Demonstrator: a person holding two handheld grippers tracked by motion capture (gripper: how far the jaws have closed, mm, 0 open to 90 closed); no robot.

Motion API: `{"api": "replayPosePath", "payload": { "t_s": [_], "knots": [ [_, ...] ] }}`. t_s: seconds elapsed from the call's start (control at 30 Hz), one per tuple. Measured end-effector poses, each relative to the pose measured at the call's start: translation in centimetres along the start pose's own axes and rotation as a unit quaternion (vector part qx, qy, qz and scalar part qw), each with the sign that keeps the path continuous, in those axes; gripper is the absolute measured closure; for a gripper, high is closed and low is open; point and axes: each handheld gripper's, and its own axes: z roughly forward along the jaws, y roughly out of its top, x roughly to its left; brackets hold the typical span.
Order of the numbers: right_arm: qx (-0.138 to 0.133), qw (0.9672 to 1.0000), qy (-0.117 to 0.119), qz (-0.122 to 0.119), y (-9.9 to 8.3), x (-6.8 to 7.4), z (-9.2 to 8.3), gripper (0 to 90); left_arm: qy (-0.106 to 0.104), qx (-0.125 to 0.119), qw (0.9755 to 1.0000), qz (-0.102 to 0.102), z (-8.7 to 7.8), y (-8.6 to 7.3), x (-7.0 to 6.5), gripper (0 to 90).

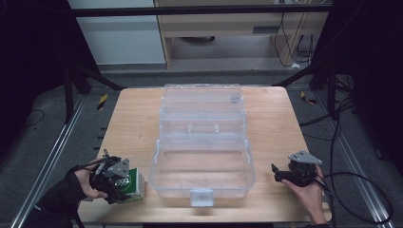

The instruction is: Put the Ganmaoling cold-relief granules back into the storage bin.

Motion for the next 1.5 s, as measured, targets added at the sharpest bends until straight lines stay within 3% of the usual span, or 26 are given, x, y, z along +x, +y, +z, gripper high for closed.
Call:
{"api": "replayPosePath", "payload": {
  "t_s": [0.23, 0.37, 0.83, 1.27, 1.5],
  "knots": [
    [-0.001, 1.0, 0.0, 0.003, 0.0, 0.0, -0.1, 3.8, 0.002, -0.015, 0.9999, -0.004, -2.3, 1.0, 0.0, 14.7],
    [-0.001, 1.0, 0.0, 0.003, 0.0, 0.0, -0.1, 3.8, 0.015, -0.024, 0.9996, 0.001, -4.1, 1.9, 0.1, 14.7],
    [-0.002, 1.0, 0.001, 0.002, -0.1, -0.1, -0.1, 3.8, 0.029, -0.025, 0.999, 0.021, -7.7, 4.8, -0.1, 14.8],
    [-0.002, 1.0, 0.0, 0.002, -0.1, -0.1, 0.0, 3.8, 0.029, -0.029, 0.9986, 0.034, -8.2, 7.7, 0.2, 14.8],
    [-0.003, 1.0, 0.0, 0.003, -0.1, -0.1, 0.0, 3.9, 0.03, -0.045, 0.9975, 0.045, -8.0, 9.7, 0.5, 14.8]
  ]
}}
